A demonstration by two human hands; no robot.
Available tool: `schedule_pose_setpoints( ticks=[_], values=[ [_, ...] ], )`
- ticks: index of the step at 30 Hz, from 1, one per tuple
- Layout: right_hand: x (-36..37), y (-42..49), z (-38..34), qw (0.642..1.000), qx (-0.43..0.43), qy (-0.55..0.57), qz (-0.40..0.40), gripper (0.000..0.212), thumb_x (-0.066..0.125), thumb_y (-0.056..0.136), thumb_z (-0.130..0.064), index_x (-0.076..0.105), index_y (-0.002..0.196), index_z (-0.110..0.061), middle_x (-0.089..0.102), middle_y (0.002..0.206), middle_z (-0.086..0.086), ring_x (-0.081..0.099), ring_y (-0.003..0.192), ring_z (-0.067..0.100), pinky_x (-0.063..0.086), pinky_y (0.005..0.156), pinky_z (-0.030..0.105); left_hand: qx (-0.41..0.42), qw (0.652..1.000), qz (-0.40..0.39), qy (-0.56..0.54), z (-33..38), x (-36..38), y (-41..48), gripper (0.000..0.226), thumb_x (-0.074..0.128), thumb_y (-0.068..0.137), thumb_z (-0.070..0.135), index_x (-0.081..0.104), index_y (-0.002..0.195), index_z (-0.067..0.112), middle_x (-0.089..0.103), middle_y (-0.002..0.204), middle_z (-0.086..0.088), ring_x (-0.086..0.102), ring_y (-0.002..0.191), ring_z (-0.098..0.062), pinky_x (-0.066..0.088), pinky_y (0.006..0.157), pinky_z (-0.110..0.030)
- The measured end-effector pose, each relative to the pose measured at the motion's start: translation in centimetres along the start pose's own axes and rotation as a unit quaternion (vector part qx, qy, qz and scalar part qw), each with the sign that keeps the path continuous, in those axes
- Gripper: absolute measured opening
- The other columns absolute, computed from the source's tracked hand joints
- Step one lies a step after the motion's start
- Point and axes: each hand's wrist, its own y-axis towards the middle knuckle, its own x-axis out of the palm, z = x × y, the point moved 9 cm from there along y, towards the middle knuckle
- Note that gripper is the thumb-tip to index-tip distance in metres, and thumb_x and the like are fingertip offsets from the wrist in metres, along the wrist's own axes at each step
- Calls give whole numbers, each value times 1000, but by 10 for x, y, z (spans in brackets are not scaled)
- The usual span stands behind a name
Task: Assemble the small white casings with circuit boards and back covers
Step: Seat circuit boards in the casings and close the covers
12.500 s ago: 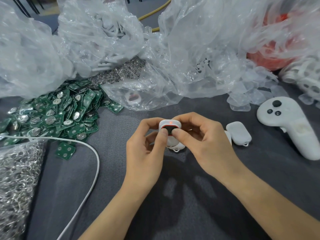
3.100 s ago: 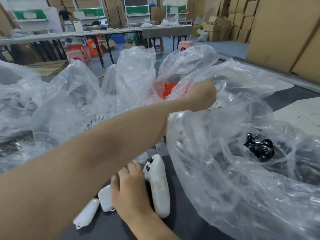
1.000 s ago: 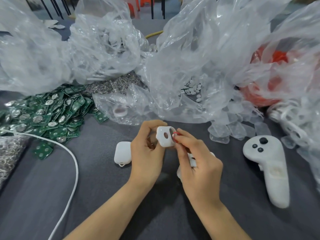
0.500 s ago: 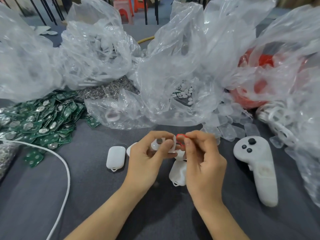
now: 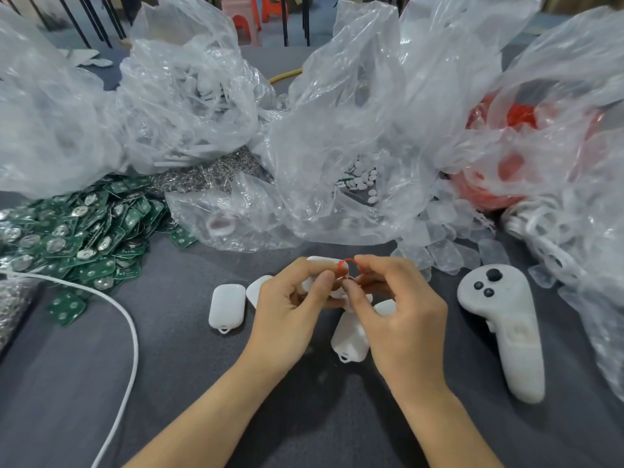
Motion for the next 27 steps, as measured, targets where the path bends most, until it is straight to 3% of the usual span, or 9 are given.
schedule_pose_setpoints(
  ticks=[2,4,6,9,12,15,20,23,27],
  values=[
    [-3,0,2,1000,13,-10,22,28,75,79,-12,68,106,-9,64,88,-3,62,77,3,49,74,12,10,999,-4,37,0,1,-1,23,49,95,-7,67,103,4,71,98,-12,70,90,-25,58,75,-29],
    [-7,-1,6,998,37,2,47,26,76,78,-11,69,102,-11,64,86,-3,61,76,3,48,72,10,18,997,7,76,0,-2,-1,29,52,93,0,65,105,23,72,94,-3,71,86,-21,57,77,-31],
    [-8,-2,8,997,49,6,56,23,78,76,-6,69,96,-13,64,84,-3,61,74,4,47,71,9,8,998,7,55,-3,-2,0,36,54,94,1,56,114,31,73,92,-2,71,86,-20,56,79,-30],
    [-5,-4,4,997,47,10,52,21,78,77,-7,69,94,-15,64,83,-4,62,73,5,48,70,12,-22,999,-14,-33,-10,2,1,40,57,93,3,54,124,26,74,102,-3,70,97,-18,54,81,-23],
    [-4,-5,4,997,52,10,53,20,77,77,-6,69,93,-15,64,84,-5,63,75,4,48,71,11,-66,991,-16,-115,-17,7,-1,25,63,85,11,67,105,25,72,107,-10,68,101,-24,54,79,-26],
    [-6,-4,7,997,54,-1,57,19,77,77,-4,69,92,-13,63,83,-4,61,75,3,45,72,8,-95,980,-24,-171,-21,11,-3,14,68,80,16,66,93,21,72,97,-11,71,90,-27,56,76,-30],
    [-4,-3,4,998,34,-26,37,21,77,77,-3,70,95,-12,61,86,-1,59,74,5,43,74,7,-117,971,-19,-207,-26,9,-3,19,62,86,10,52,103,8,73,94,-13,72,84,-26,57,72,-29],
    [-3,-2,0,998,16,-56,29,25,77,75,-2,71,97,-12,60,88,0,56,76,3,40,76,4,-129,972,-31,-193,-27,11,-3,37,58,83,15,56,120,11,71,109,-15,70,96,-26,57,78,-29],
    [-4,-2,-3,997,8,-73,33,26,77,74,-2,71,97,-12,59,89,0,52,78,2,39,76,3,-131,973,-46,-183,-27,14,-3,38,54,85,15,59,122,8,71,111,-13,69,102,-24,56,81,-29]
  ],
)
